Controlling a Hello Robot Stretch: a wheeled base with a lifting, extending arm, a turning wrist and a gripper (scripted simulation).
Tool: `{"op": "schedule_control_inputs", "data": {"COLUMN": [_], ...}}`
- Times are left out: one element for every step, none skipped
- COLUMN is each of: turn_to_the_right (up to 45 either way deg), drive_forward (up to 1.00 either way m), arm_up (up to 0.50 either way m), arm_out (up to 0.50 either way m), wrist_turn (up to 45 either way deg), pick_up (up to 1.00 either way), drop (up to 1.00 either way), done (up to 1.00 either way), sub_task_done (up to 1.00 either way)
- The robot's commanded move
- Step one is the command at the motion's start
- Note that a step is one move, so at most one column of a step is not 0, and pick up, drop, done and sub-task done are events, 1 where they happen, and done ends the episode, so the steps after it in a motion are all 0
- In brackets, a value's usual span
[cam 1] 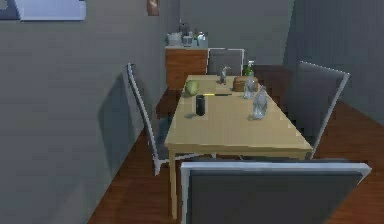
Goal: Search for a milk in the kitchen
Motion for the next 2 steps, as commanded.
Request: {"op": "schedule_control_inputs", "data": {"turn_to_the_right": [3.0, 0.0], "drive_forward": [0.0, 1.0], "arm_up": [0.0, 0.0], "arm_out": [0.0, 0.0], "wrist_turn": [0.0, 0.0], "pick_up": [0.0, 0.0], "drop": [0.0, 0.0], "done": [0.0, 0.0], "sub_task_done": [0.0, 0.0]}}
